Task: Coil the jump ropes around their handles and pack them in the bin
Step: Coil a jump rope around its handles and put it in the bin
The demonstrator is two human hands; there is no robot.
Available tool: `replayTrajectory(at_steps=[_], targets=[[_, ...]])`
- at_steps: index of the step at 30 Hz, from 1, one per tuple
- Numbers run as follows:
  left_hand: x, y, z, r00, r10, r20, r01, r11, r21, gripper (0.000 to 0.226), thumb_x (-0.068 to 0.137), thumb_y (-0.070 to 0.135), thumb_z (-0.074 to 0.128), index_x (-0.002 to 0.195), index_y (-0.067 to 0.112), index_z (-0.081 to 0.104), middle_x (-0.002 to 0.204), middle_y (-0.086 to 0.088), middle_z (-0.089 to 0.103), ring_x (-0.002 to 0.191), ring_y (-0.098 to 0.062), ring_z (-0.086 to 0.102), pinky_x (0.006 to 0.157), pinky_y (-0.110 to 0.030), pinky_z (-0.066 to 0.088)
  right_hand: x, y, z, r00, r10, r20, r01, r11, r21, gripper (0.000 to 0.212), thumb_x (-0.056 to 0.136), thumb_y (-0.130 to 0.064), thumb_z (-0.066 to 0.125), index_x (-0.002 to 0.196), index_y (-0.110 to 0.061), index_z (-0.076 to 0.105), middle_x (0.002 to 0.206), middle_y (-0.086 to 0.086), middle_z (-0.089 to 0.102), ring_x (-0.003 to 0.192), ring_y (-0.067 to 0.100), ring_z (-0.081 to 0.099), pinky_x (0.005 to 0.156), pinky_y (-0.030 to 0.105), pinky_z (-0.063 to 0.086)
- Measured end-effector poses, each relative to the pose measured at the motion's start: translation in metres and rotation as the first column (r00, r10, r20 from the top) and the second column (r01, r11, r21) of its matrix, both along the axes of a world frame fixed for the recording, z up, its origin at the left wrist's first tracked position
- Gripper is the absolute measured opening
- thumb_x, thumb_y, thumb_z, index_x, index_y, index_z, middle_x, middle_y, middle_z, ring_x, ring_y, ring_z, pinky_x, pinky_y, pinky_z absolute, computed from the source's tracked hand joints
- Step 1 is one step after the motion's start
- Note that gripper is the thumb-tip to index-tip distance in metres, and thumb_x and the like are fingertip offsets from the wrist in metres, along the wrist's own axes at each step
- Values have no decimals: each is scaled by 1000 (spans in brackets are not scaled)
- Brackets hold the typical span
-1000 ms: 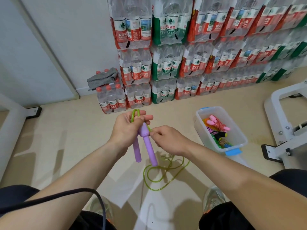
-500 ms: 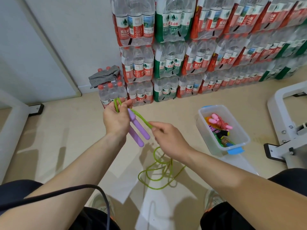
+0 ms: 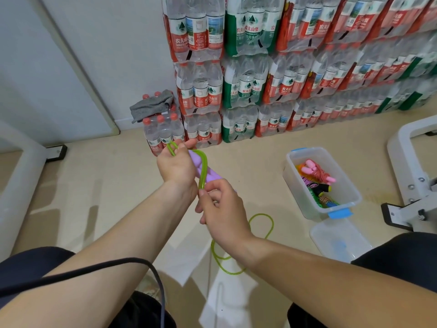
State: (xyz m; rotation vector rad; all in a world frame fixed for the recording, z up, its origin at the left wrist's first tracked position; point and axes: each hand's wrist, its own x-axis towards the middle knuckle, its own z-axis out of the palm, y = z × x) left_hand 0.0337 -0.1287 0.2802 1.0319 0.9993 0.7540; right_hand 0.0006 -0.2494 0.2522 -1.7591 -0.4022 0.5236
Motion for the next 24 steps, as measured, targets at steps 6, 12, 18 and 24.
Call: replayTrajectory(at_steps=[6,12,18,24], targets=[[-4,8,10,999,10,51,4,964,-267,16,102,2,46,109,-5,59,80,-7,72,73,-26,57,62,-34,53,20,-6,-11,819,170,547,54,928,-369,33,101,-44,47,79,-23,58,63,-4,64,63,25,61,55,35,45],[-11,13,15,995,-65,78,90,920,-382,18,103,4,42,107,-3,57,106,-22,62,64,-26,58,48,-29,53,19,-9,-17,356,365,860,165,881,-443,37,88,-28,68,125,-19,67,70,-5,55,56,20,59,39,28,26],[-21,23,20,966,-176,191,245,860,-448,15,101,4,45,100,1,60,90,-12,63,65,-23,61,53,-32,57,30,-15,-12,603,433,670,-83,870,-486,18,100,-36,53,109,-21,59,78,3,59,69,32,59,51,36,39],[-39,17,32,758,-638,136,650,754,-90,15,101,-3,45,104,-3,60,89,-10,66,85,-26,72,69,-42,62,78,-34,2,878,442,181,-367,867,-336,51,77,-61,66,62,-13,53,55,-9,40,58,12,34,57,32,29]])
